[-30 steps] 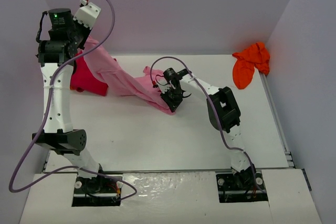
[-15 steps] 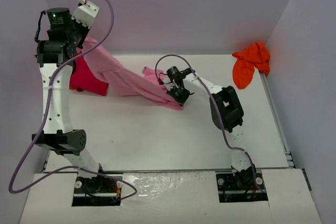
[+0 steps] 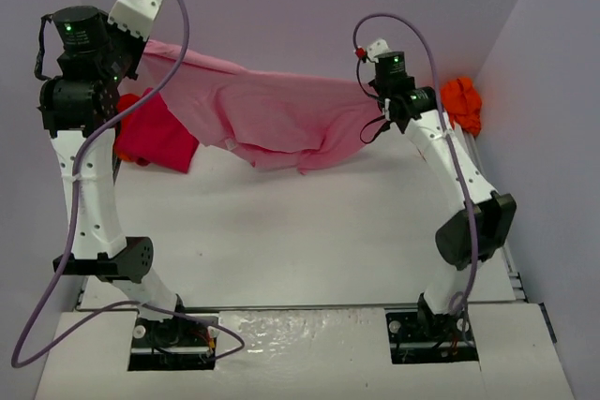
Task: Fold and stack the t-shirts
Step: Flatten out the tshirt
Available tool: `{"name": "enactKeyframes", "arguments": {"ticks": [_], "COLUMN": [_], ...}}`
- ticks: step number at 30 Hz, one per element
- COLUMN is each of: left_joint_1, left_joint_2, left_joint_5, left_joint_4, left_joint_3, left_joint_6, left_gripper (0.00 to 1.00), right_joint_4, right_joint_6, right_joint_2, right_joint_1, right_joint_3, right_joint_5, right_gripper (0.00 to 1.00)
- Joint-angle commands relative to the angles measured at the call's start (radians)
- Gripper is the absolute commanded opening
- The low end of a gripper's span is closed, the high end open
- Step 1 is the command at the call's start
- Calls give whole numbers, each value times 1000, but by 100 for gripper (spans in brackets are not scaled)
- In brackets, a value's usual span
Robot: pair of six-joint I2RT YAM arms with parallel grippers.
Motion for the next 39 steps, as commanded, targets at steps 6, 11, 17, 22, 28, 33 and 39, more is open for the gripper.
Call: {"name": "enactKeyframes", "arguments": {"ticks": [6, 11, 17, 22, 28, 33, 39], "left_joint_1": [20, 20, 20, 20, 20, 21, 20], "left_joint_2": [-327, -378, -421, -462, -470, -434, -276], "left_joint_5": [74, 75, 60, 28, 10, -8, -1], "left_joint_4": [-18, -72, -122, -174, -224, -219, -148], "left_joint_3": [-22, 51, 185, 217, 276, 271, 190], "left_joint_6": [-58, -71, -86, -112, -84, -27, 38], "left_gripper": [0, 0, 0, 0, 0, 0, 0], "right_joint_4": [283, 289, 248, 209, 153, 146, 174], "right_joint_6": [-152, -146, -157, -128, -125, -141, -200], "right_joint_2": [-464, -632, -720, -766, -808, -782, -641], "right_joint_1": [21, 13, -6, -18, -57, -67, -22], "right_joint_3": [-169, -204, -231, -221, -203, -212, -230], "right_joint_5": [185, 193, 167, 152, 171, 180, 198], "right_gripper": [0, 0, 0, 0, 0, 0, 0]}}
